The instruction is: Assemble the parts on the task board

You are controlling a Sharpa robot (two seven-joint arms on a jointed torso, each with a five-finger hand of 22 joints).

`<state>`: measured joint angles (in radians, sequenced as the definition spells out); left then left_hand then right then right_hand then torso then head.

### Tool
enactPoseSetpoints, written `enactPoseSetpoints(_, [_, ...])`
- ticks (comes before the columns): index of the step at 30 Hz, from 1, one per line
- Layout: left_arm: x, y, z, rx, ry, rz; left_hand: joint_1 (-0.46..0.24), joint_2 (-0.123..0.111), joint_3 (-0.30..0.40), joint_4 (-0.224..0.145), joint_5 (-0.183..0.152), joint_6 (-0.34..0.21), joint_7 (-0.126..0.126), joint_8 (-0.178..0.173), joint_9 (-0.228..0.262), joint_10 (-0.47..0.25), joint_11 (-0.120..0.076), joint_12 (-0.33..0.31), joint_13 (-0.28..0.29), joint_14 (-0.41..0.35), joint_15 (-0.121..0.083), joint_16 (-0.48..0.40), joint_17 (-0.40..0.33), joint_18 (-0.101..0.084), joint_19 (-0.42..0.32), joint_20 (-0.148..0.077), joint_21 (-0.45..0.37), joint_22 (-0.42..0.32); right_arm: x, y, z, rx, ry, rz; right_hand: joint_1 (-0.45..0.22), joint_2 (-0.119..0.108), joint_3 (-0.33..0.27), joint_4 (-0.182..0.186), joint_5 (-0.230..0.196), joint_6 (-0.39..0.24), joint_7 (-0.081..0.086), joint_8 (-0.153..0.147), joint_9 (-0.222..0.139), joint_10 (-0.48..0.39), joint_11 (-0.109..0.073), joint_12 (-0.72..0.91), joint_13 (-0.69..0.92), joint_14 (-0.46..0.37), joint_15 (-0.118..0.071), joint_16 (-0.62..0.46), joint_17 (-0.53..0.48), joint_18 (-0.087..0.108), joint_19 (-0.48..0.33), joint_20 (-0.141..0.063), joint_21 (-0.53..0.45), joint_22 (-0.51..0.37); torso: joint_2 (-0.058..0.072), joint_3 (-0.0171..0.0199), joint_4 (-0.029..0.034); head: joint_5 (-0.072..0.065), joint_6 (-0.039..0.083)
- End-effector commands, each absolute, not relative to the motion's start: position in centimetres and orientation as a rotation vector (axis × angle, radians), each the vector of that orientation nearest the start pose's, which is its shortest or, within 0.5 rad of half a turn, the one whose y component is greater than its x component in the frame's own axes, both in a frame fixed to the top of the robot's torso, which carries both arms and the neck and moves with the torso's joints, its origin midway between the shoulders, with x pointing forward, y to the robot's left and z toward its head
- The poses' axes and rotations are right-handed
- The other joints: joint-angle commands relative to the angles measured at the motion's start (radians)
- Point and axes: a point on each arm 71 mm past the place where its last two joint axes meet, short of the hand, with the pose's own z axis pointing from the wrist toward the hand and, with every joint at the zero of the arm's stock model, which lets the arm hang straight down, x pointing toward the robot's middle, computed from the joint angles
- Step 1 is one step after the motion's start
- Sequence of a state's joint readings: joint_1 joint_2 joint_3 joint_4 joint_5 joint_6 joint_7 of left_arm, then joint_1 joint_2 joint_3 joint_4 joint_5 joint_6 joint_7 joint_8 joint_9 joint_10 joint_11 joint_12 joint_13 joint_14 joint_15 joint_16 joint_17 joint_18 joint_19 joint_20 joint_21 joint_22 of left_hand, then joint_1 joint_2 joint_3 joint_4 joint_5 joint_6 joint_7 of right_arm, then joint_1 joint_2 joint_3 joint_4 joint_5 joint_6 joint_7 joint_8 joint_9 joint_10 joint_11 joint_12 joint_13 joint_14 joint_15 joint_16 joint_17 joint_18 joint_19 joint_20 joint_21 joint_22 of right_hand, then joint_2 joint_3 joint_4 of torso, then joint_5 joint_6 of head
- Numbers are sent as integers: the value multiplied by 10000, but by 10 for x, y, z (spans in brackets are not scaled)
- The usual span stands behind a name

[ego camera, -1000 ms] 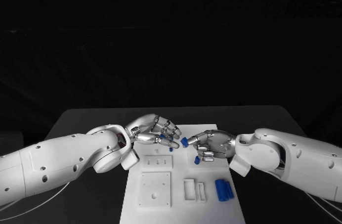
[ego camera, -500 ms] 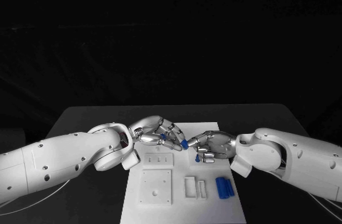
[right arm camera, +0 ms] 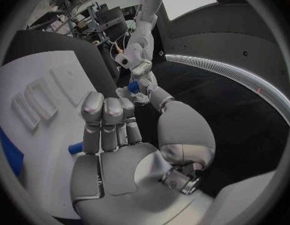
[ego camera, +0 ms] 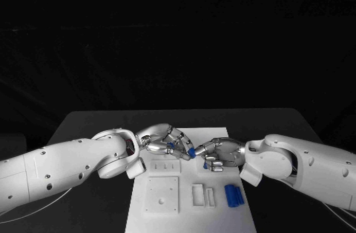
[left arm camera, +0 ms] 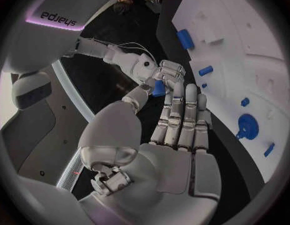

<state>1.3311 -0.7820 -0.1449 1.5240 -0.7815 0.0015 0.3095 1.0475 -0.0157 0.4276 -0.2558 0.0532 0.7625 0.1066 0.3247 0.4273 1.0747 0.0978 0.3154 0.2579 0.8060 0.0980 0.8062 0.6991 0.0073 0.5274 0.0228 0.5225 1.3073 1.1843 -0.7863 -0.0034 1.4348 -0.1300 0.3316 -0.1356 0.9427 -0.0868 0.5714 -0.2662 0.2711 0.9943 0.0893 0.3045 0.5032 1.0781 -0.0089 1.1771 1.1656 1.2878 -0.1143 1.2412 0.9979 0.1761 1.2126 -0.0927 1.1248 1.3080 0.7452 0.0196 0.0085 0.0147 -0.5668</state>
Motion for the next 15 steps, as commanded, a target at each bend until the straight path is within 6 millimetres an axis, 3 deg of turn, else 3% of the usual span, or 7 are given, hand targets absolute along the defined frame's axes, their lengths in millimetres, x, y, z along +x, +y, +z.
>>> enactPoseSetpoints(1, [471,147,-160,-17,18794,-14572,-15,45,67,11,-40,59,-37,36,11,-114,16,83,30,-77,-15,50,-25,-73,-6,-26,45,205,471,-171,-208,8500,23375,16641,34,86,-35,-39,48,32,134,-23,17,-55,-2,-13,16,-19,-33,-37,9,857,-30,-4,-41,173,2,0,6,-10,-13])
enactPoseSetpoints(15, [472,148,-159,-237,18682,-14694,-129,223,112,139,-38,262,85,116,42,-239,-15,547,231,-25,-70,284,-105,-73,48,-62,112,202,472,-171,-210,8383,23449,16439,36,84,-39,-41,48,31,135,-24,19,-57,-1,-12,16,-22,-32,-37,12,857,-33,-1,-38,174,-1,1,2,-23,-35])
